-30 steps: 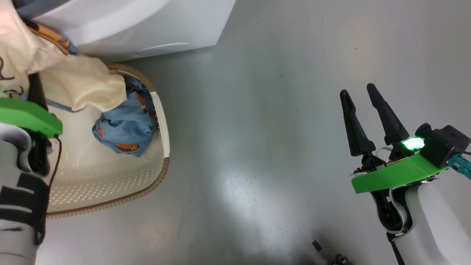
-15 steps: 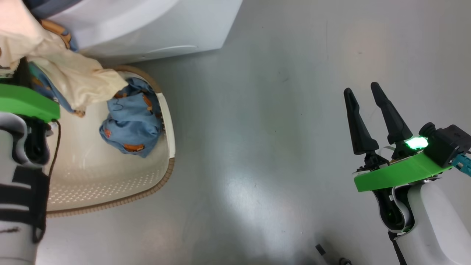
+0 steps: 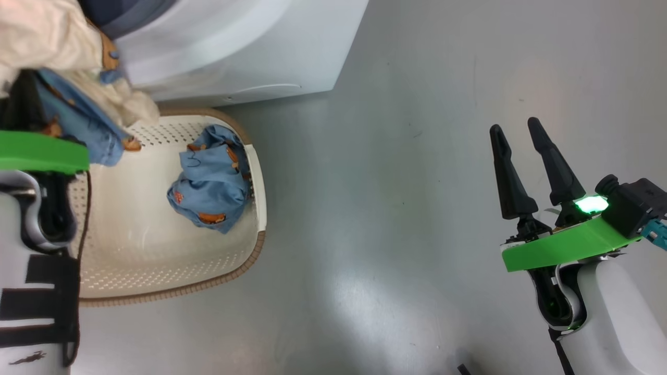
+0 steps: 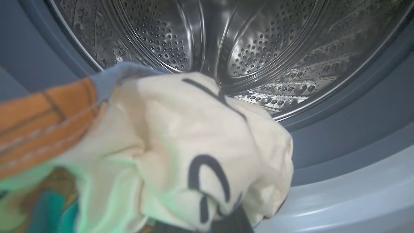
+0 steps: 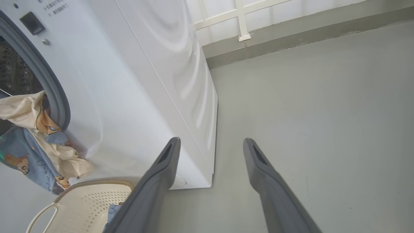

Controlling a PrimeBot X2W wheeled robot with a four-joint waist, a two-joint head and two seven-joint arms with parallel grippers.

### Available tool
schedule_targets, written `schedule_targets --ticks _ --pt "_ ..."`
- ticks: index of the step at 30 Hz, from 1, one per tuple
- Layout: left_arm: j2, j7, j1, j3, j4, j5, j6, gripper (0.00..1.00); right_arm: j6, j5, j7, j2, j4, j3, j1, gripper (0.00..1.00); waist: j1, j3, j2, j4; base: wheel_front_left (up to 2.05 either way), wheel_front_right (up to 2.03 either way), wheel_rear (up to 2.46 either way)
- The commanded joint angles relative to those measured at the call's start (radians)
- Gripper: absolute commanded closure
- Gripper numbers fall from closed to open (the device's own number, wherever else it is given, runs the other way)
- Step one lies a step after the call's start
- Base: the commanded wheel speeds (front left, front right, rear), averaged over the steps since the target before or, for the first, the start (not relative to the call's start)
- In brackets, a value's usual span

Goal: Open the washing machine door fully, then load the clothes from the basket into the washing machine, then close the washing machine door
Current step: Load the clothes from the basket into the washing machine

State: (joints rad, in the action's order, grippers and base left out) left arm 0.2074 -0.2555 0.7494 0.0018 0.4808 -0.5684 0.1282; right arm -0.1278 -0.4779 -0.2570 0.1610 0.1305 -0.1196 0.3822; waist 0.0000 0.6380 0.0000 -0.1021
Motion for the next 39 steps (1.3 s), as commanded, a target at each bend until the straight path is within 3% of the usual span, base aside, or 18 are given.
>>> schedule_targets --ticks 1,8,22,27,34,39 --pt "0.039 -0.006 -0.02 0.038 -0.054 0.016 0.002 1.0 -0.003 0.004 -0.005 -0.004 -0.018 -0.017 -0.038 0.0 0.0 -0.009 0.0 0.005 0.0 0.0 0.0" --pt "0.073 -0.006 0.03 0.024 -0.096 0.041 0.002 1.0 -0.003 0.001 -0.005 -0.019 -0.013 -0.024 -0.043 0.0 0.0 -0.024 0.0 0.0 0.0 0.0 0.0" --pt "0.224 -0.006 0.4 -0.145 0.263 0.019 0.002 1.0 -0.003 -0.016 -0.005 -0.051 -0.003 -0.054 -0.046 0.0 0.0 -0.019 0.0 -0.076 0.0 0.0 0.0" --pt "0.254 -0.006 0.541 -0.134 0.275 0.051 0.002 1.0 -0.003 -0.018 -0.005 -0.055 -0.008 -0.06 -0.04 0.0 0.0 -0.001 0.0 -0.098 0.0 0.0 0.0" --pt "0.247 -0.006 0.589 -0.042 0.183 0.152 0.002 1.0 -0.003 -0.018 -0.005 -0.06 -0.016 -0.063 -0.029 0.0 0.0 0.026 0.0 -0.113 0.0 0.0 0.0" --pt "0.217 -0.006 0.553 -0.041 0.261 0.177 0.002 0.98 -0.003 -0.016 -0.005 -0.065 -0.015 -0.065 -0.024 0.0 0.0 0.035 0.0 -0.115 0.0 0.0 0.0"
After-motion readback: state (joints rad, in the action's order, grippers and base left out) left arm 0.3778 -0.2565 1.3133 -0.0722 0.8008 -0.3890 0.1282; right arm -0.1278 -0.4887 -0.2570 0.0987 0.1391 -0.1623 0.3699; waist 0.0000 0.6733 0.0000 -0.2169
